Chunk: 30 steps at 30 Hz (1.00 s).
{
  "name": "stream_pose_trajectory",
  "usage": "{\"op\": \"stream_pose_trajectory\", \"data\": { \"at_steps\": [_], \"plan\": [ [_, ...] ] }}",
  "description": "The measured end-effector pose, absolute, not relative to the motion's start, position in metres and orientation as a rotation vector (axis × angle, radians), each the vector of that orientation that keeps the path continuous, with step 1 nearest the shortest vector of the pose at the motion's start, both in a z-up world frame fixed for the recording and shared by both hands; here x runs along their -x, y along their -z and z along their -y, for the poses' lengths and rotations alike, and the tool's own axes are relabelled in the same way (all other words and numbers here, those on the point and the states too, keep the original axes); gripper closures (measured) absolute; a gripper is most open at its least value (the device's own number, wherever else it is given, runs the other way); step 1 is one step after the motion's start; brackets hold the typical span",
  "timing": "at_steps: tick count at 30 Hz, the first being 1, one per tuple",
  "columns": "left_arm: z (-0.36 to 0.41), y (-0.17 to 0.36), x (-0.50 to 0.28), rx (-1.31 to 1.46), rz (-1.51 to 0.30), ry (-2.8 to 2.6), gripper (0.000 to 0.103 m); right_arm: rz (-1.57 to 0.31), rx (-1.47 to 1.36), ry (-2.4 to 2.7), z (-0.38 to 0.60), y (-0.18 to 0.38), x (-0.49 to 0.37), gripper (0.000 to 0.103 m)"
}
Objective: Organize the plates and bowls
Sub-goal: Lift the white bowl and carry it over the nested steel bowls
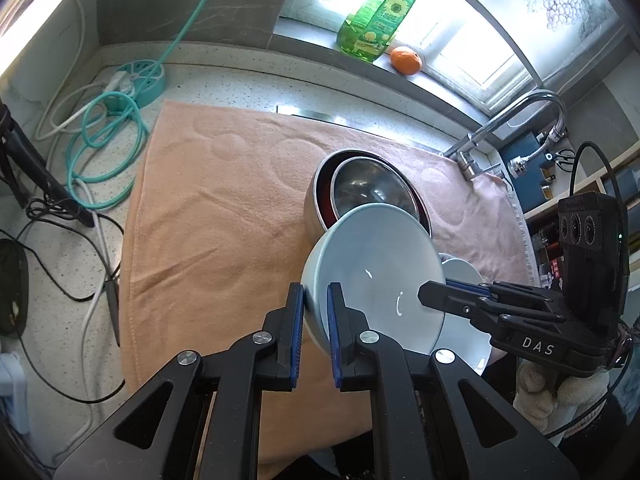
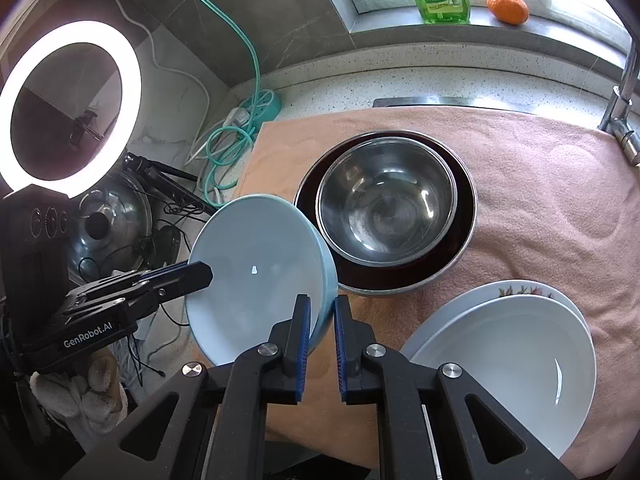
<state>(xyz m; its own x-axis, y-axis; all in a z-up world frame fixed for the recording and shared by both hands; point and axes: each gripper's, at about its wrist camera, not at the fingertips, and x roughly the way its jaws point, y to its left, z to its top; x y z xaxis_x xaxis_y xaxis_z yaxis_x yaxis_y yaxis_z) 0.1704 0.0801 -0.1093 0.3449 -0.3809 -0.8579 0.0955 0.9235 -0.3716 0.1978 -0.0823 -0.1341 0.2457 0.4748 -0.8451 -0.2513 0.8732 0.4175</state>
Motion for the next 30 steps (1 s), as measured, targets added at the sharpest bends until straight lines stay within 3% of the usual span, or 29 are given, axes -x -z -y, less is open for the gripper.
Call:
{"op": "stream_pose_trajectory", "data": {
  "at_steps": [22, 30],
  "plan": [
    [-0.085, 0.087, -0.191, 0.237, -1.131, 0.296, 0.093, -1.186, -0.214, -0.542, 0.069, 0.110, -0.218, 0.092],
    [-0.062, 0.102, -0.222, 0.207, -1.165, 0.339, 0.093, -1.145, -0.202, -0.484, 0.086, 0.099, -0.238, 0.092]
  ]
}}
